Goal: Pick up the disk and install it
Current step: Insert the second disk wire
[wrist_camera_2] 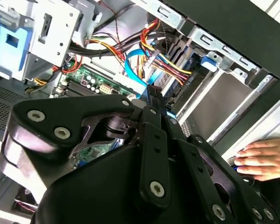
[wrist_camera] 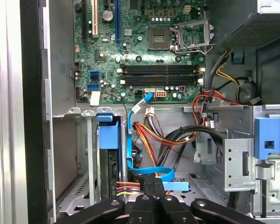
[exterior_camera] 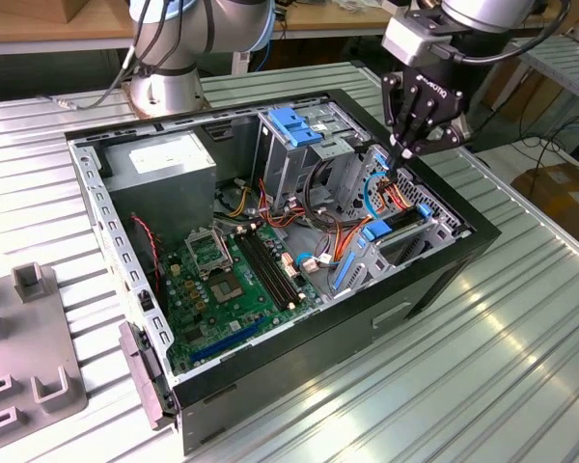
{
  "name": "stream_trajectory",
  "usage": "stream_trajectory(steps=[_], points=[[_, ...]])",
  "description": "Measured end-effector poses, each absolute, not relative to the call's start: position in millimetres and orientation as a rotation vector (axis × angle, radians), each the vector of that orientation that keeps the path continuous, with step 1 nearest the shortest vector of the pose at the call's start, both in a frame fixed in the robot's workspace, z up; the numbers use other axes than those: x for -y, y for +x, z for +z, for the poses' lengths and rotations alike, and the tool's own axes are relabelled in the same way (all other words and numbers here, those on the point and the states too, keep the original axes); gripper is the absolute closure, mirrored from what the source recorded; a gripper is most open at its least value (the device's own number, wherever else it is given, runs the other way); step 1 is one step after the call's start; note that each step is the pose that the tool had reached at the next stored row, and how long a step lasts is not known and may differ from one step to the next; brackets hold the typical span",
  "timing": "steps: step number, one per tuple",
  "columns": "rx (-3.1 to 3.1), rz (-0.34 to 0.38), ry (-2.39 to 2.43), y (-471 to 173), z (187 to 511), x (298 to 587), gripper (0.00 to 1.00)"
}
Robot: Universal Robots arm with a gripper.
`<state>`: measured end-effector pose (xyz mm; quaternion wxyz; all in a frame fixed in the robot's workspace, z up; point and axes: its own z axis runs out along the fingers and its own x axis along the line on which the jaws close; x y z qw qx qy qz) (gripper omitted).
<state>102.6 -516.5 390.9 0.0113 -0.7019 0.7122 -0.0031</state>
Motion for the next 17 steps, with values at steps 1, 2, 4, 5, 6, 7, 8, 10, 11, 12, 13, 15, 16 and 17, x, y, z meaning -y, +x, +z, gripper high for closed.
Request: stream_trajectory(steps=[1,2,4,5,6,7,8,10,11,12,13,15,16,17], points=[[-2.221,-0.011,-2.191,102,390,516,0.90],[-2.221,-0.012,-2.192,102,389,516,0.90],[-2.221,-0.014,-2.193,101,387,516,0.83],[-2.222,-0.018,-2.196,101,386,516,0.77],[-2.223,-0.022,-2.198,100,385,515,0.77],[-2.225,-0.026,-2.200,100,384,514,0.70],[-2.225,-0.027,-2.201,100,382,510,0.70],[-2.230,-0.038,-2.205,100,380,505,0.70],[-2.246,-0.077,-2.222,100,373,499,0.78],[-2.251,-0.090,-2.228,100,370,497,0.84],[-2.245,-0.074,-2.221,100,368,513,0.84],[-2.240,-0.062,-2.216,100,366,527,0.84],[-2.239,-0.060,-2.215,100,366,530,0.84],[-2.238,-0.058,-2.214,100,365,533,0.84]])
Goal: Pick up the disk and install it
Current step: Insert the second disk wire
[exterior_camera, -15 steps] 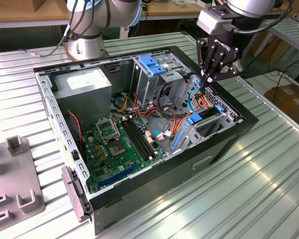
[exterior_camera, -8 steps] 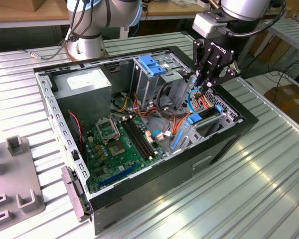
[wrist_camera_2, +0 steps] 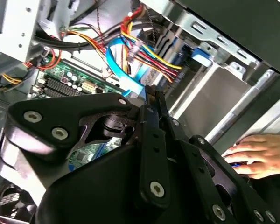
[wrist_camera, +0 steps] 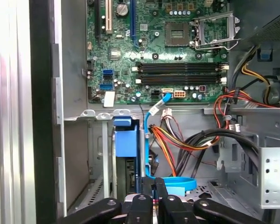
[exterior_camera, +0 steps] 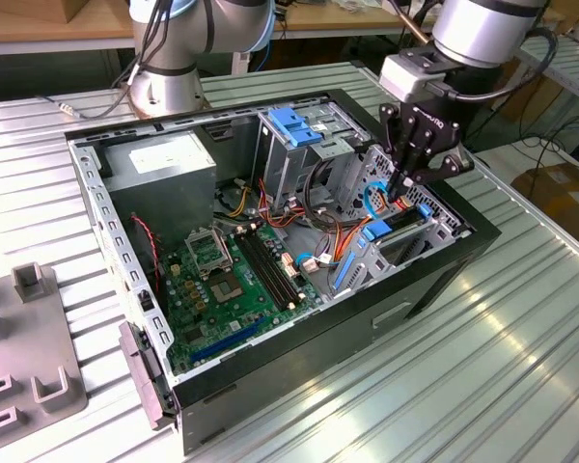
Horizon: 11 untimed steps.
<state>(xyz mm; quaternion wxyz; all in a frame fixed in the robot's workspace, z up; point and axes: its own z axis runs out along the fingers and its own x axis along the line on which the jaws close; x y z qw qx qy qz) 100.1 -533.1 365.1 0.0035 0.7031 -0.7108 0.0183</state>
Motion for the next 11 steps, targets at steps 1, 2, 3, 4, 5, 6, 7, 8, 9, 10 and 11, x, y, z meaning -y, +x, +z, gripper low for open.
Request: stream_trajectory(steps=[1,2,3,4,5,6,7,8,9,10,11], points=[[2.229,0.056,2.205,100,365,535,0.84],[2.230,0.054,2.205,100,364,538,0.84],[2.230,0.053,2.206,100,364,540,0.84],[2.231,0.052,2.206,100,363,542,0.84],[2.232,0.050,2.207,100,362,546,0.84],[2.232,0.050,2.207,100,362,548,0.84],[2.232,0.049,2.208,100,361,550,0.84],[2.232,0.048,2.208,100,361,551,0.84],[2.233,0.048,2.208,100,360,553,0.84],[2.233,0.047,2.208,100,360,554,0.84],[2.233,0.047,2.209,100,359,554,0.84]])
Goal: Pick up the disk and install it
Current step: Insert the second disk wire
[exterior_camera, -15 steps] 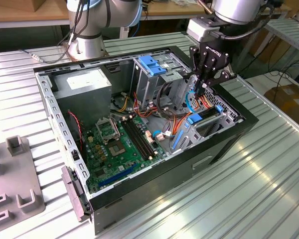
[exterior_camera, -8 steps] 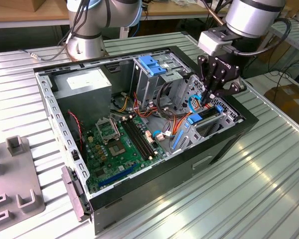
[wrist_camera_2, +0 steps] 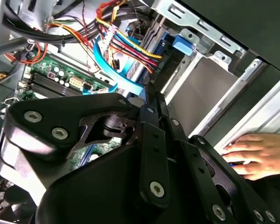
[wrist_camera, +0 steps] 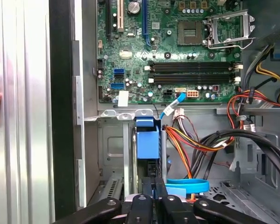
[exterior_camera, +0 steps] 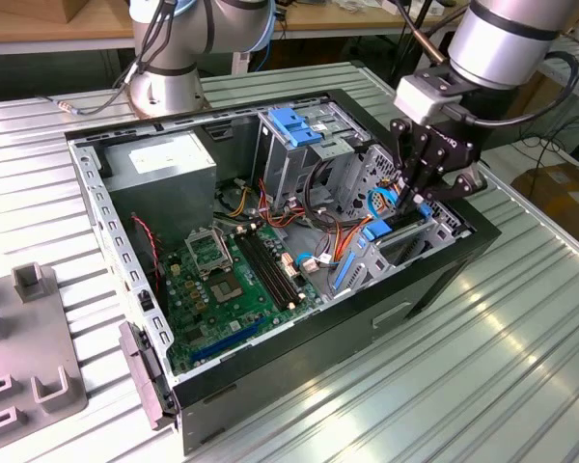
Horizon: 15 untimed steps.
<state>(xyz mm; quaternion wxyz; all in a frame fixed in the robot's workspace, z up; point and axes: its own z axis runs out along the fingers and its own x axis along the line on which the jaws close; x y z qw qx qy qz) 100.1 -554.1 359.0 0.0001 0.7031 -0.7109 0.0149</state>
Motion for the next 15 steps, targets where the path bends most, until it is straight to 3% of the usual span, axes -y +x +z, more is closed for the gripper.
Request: stream_trajectory(steps=[15], points=[[2.234,0.044,2.210,101.1,356.5,554.1,0.84]])
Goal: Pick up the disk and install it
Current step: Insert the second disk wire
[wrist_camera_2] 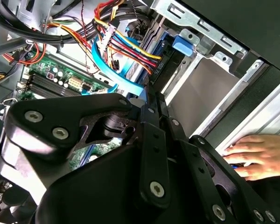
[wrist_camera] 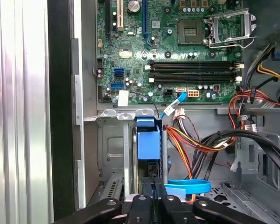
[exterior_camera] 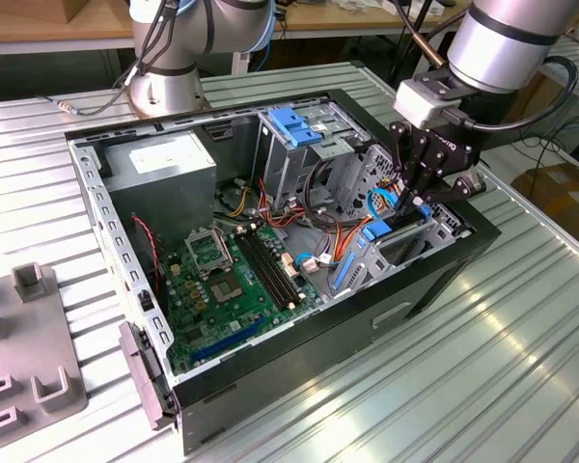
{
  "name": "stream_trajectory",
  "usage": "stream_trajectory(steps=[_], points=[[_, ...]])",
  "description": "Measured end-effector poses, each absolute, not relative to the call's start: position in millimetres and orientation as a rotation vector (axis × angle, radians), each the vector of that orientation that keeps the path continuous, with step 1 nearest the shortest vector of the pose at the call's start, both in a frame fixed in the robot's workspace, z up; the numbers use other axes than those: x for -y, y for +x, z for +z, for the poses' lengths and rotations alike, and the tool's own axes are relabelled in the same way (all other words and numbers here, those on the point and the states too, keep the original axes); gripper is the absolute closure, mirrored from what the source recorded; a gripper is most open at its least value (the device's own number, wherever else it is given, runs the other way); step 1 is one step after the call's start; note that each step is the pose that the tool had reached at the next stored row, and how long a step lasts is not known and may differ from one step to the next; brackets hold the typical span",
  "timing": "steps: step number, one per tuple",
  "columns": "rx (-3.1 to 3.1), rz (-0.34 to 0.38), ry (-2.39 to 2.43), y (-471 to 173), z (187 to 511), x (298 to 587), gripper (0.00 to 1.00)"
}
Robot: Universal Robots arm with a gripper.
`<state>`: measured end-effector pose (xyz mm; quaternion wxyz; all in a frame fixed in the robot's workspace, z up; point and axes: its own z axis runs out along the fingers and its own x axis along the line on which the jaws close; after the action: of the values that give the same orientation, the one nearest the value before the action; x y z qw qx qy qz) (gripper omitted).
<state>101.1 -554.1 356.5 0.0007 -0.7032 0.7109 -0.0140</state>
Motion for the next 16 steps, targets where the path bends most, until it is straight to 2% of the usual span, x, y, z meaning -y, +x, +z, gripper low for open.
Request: stream_trajectory(steps=[16], points=[[-2.231,-0.042,-2.207,103.3,352.3,550.8,0.84]])
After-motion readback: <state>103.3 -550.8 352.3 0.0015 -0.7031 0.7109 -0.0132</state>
